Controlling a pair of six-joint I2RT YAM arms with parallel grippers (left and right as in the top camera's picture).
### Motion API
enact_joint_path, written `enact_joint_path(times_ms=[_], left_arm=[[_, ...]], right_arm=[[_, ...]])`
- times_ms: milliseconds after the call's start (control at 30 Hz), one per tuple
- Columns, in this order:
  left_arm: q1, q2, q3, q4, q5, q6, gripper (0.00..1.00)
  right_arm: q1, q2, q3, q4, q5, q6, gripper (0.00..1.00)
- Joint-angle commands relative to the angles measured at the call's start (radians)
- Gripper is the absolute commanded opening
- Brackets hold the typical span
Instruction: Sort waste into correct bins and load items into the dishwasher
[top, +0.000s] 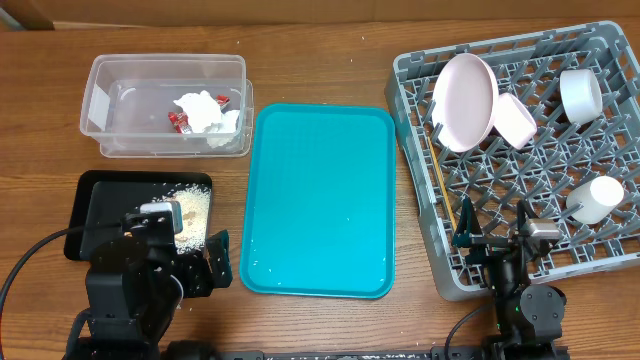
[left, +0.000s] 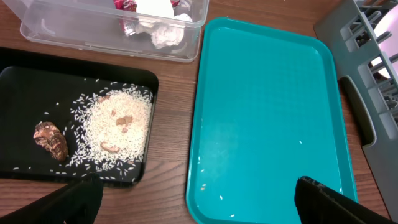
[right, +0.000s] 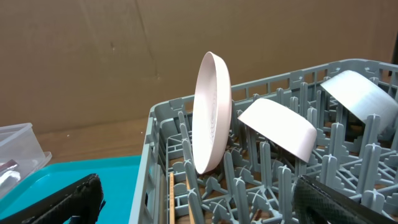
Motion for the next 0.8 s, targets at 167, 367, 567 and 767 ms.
enact_joint_path(times_ms=[167, 367, 567, 767], left_arm=[[-0.001, -0.004, -0.006, 0.0, 0.01, -0.01, 1.0], [-0.001, -0.005, -0.009, 0.0, 0.011, -0.01, 1.0], [0.005, -0.058, -0.077, 0.013, -0.005, -0.006, 1.0], [0.006, -0.204, -0.284, 0.215, -0.005, -0.006, 1.0]], right_arm=[[-0.003, -0.009, -0.011, 0.005, 0.007, -0.006, 1.0], [-0.003, -0.009, -0.011, 0.005, 0.007, -0.006, 1.0], [-0.003, -0.009, -0.011, 0.005, 0.007, -0.006, 1.0], [-0.003, -0.009, -0.011, 0.005, 0.007, -0.006, 1.0]])
